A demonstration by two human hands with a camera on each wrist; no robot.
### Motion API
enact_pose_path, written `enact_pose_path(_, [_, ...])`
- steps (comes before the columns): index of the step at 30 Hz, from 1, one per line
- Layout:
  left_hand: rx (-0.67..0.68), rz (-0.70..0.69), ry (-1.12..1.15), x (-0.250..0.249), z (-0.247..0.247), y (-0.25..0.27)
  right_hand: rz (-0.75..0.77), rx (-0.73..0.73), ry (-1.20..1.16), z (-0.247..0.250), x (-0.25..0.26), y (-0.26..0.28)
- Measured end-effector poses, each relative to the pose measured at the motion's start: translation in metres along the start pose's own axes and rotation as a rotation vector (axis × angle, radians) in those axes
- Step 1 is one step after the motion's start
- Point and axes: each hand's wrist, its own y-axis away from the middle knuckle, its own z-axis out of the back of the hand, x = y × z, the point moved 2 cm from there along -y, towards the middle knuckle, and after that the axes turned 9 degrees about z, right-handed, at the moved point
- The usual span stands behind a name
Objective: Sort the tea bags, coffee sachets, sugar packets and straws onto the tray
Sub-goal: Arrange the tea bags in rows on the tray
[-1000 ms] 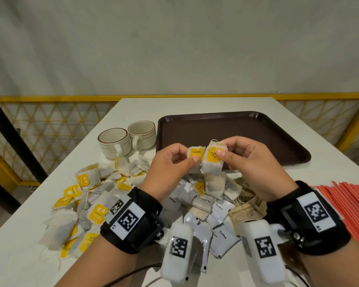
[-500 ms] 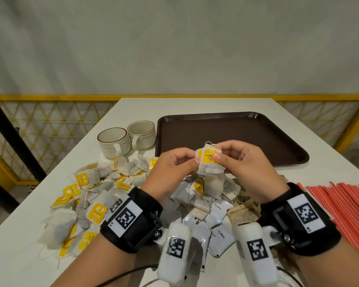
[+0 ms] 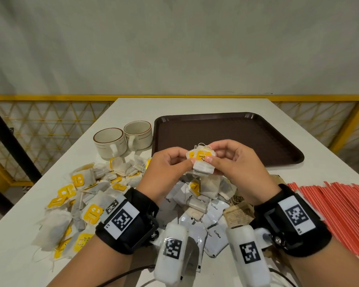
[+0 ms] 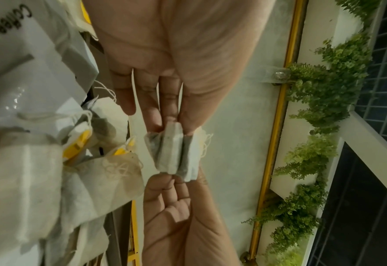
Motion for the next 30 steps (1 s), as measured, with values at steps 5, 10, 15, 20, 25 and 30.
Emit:
enact_pose_path(5, [0.021,-0.001,-0.005,0.0,0.001,0.001,0.03,-0.036,-0.034,0.004,0.005,-0.001])
enact_pose_path(10, [-0.032,0.055,0.038,-0.005,0.013,-0.002,-0.036,0.045,-0.038,0.004,0.009,-0.003])
enact_pose_path(15, [-0.156,0.073,0.019,-0.007,0.035,-0.01,-0.045,0.492,0.497,-0.01,0.013,0.003])
enact_pose_path(20, [-0.152,0.136,0.012,-0.003,0.033,-0.009,-0.016,0.71,0.834,-0.028,0.009,0.01])
enact_pose_path(25, [-0.153,0.121,-0.001,-0.002,0.033,-0.01,0.027,0.744,0.89,-0.035,0.008,0.009])
enact_pose_path(30, [-0.143,0.087,-0.015,-0.003,0.03,-0.009,0.059,0.748,0.992,-0.036,0.009,-0.002])
